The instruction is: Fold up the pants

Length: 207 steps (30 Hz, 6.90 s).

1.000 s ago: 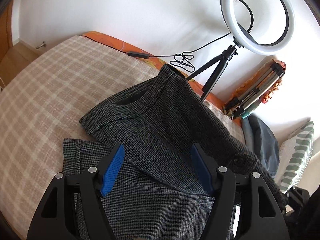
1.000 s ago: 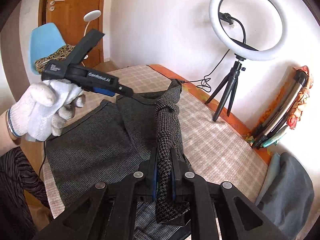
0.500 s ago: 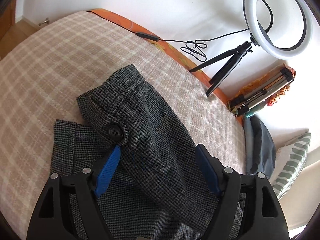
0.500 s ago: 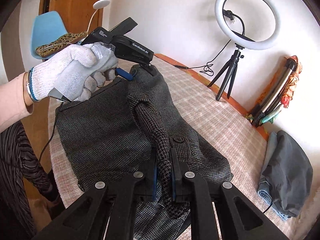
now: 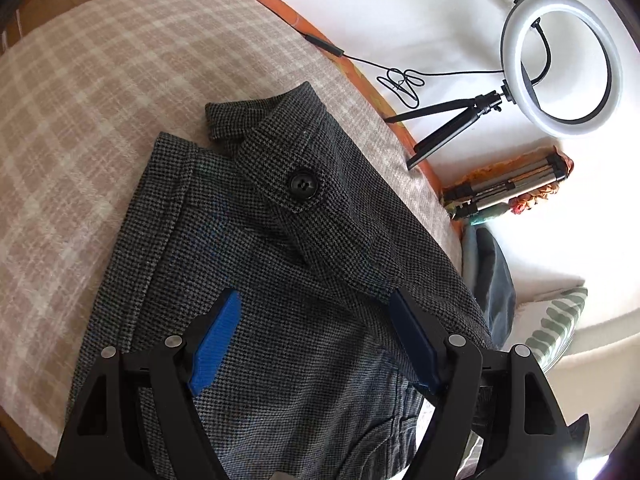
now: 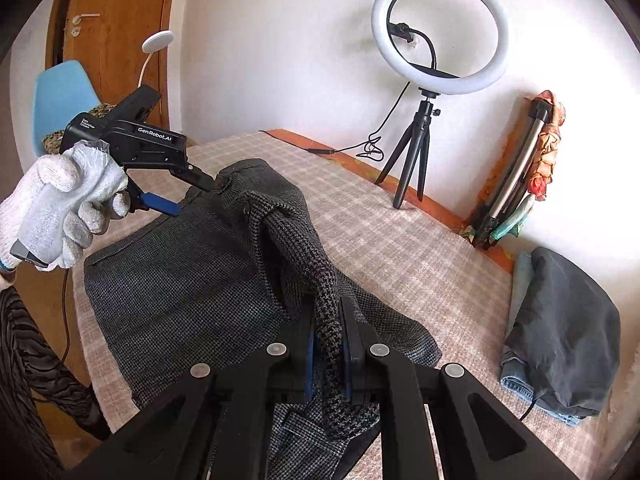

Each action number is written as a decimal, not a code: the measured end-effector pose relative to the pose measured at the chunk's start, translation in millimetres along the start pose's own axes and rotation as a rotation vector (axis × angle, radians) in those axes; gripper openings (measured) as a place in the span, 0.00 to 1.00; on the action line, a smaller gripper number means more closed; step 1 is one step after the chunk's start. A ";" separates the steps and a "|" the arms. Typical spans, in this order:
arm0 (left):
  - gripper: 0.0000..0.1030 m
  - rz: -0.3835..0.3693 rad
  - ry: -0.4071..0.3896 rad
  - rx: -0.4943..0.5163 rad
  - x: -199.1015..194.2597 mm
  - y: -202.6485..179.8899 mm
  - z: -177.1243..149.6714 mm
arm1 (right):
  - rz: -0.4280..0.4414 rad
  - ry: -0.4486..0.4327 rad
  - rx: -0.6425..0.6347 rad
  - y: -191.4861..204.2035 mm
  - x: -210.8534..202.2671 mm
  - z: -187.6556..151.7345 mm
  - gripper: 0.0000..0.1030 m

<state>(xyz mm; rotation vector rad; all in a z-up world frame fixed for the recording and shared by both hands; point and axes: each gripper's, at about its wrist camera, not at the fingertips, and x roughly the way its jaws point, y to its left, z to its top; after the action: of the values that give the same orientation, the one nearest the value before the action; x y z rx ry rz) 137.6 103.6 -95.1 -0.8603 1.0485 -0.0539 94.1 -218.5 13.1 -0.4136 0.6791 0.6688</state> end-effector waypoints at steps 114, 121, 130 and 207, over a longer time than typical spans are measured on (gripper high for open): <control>0.15 0.475 -0.270 0.821 -103.3 63.5 -116.7 | 0.227 0.106 -0.168 133.8 -15.3 -1.7 0.34; 0.15 0.396 -0.429 0.638 -159.4 69.0 -83.1 | 0.355 0.081 -0.213 202.7 31.9 42.1 0.34; 0.15 0.351 -0.438 0.611 -167.3 75.6 -71.0 | 0.406 0.145 -0.358 286.6 89.1 39.5 0.36; 0.37 0.440 -0.294 0.617 -8.6 -12.9 10.5 | -0.077 0.158 0.593 -100.2 46.4 -51.1 0.52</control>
<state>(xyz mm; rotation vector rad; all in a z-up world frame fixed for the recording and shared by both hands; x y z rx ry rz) 145.6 104.7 -78.3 -0.0650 0.8495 0.1135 167.3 -298.7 -41.7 0.0585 0.9669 0.3376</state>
